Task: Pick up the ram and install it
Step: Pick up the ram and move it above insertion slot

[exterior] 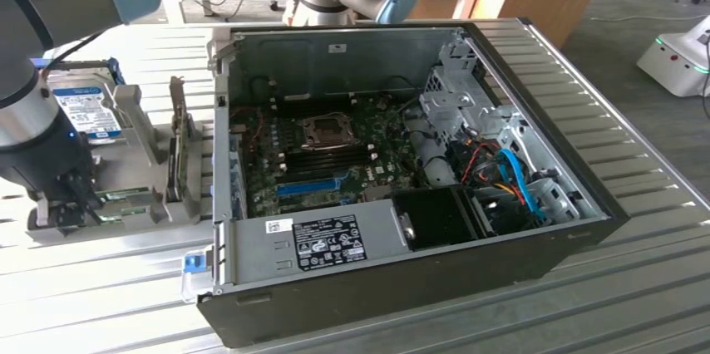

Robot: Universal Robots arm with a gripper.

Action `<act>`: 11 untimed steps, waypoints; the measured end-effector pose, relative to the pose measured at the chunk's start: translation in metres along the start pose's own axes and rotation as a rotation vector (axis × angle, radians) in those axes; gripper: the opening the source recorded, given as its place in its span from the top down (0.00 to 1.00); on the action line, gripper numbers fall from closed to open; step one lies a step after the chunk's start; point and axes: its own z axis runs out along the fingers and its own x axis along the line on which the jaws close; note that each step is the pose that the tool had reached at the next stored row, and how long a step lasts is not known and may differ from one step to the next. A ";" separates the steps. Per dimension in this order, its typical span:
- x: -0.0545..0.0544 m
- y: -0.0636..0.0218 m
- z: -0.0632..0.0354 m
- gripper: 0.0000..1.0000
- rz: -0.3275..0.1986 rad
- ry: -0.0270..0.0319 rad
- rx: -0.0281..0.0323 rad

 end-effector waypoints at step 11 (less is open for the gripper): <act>0.000 -0.0002 0.0047 0.70 0.000 0.0002 -0.0001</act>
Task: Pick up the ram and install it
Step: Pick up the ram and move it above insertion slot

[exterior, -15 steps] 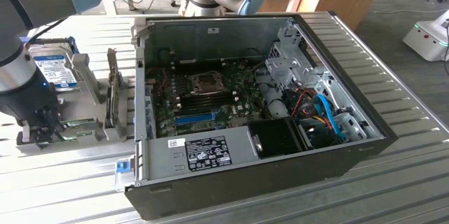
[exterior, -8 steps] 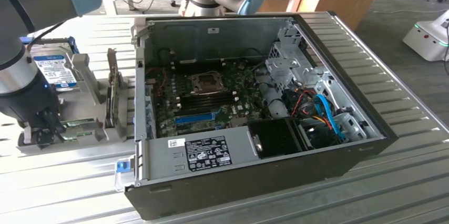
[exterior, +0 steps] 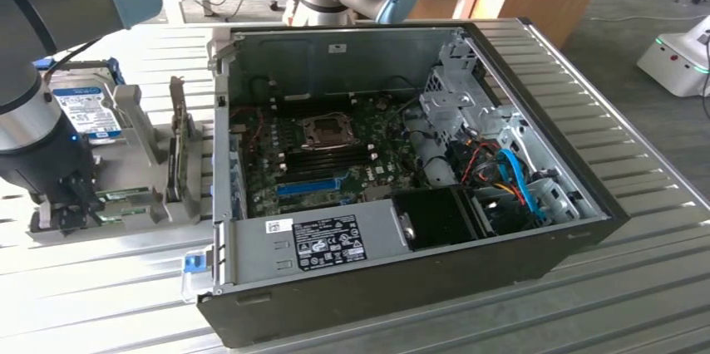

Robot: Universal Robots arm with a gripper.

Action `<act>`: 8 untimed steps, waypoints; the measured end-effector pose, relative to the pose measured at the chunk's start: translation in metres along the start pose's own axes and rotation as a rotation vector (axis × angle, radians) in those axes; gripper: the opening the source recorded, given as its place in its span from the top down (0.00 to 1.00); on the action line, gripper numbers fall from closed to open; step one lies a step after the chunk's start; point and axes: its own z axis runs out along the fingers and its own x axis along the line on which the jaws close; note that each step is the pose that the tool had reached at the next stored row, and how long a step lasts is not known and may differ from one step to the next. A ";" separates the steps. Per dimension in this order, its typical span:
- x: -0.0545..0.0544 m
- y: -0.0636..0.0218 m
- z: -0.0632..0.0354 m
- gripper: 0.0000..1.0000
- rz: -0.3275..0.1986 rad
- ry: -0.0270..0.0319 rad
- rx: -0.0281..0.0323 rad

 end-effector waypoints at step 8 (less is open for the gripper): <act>0.000 -0.0054 -0.0001 0.70 0.000 0.0000 -0.0005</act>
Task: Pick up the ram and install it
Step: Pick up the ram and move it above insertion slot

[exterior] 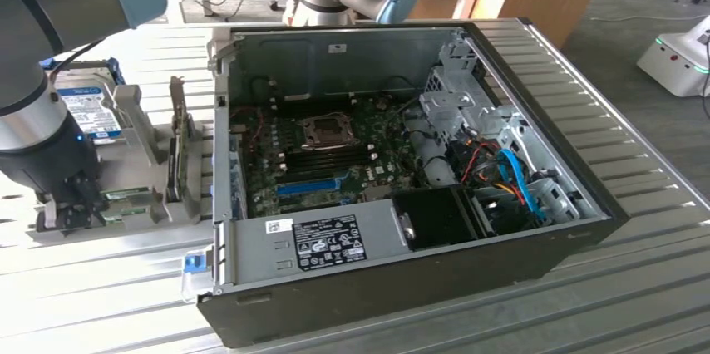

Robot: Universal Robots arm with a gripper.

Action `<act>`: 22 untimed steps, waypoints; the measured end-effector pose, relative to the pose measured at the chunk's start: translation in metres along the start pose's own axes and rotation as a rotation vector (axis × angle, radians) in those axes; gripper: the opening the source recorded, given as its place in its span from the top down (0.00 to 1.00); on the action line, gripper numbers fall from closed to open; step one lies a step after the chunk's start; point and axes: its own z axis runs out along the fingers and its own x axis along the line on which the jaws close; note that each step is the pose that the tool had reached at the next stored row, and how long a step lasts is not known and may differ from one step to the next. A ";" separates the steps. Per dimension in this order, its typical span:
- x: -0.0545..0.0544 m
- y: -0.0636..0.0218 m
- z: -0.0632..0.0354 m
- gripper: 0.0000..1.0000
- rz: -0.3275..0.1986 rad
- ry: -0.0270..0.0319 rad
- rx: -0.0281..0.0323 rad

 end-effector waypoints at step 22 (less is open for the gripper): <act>0.000 -0.0121 -0.0004 0.70 0.000 0.0001 -0.0016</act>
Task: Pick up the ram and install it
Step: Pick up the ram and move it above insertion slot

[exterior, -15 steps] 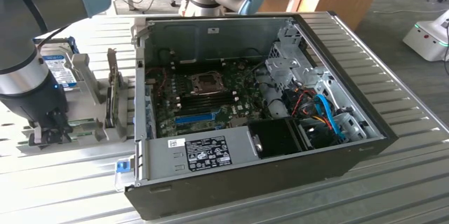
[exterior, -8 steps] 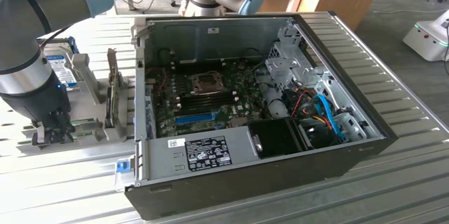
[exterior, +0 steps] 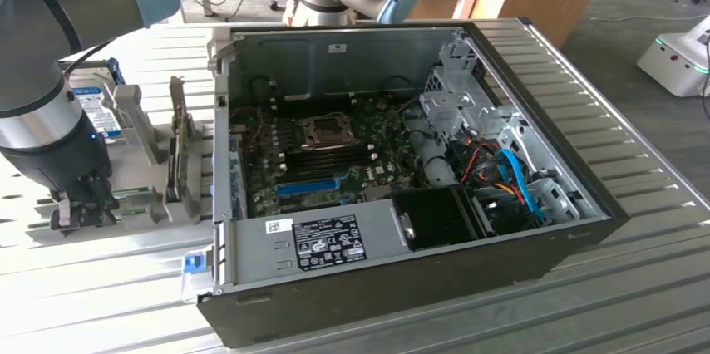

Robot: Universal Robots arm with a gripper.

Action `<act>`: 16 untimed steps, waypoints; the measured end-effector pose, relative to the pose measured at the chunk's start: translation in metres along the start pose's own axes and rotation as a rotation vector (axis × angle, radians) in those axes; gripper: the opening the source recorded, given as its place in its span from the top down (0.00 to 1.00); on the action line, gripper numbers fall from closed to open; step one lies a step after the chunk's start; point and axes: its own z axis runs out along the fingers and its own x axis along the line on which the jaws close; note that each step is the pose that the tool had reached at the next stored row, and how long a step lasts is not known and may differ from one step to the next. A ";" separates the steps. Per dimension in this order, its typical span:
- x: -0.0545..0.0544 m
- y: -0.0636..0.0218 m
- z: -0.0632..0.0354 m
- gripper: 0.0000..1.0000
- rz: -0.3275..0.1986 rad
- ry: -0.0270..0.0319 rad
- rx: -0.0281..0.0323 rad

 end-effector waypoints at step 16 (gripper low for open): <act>0.000 0.0000 0.0005 0.70 0.000 0.0000 0.0001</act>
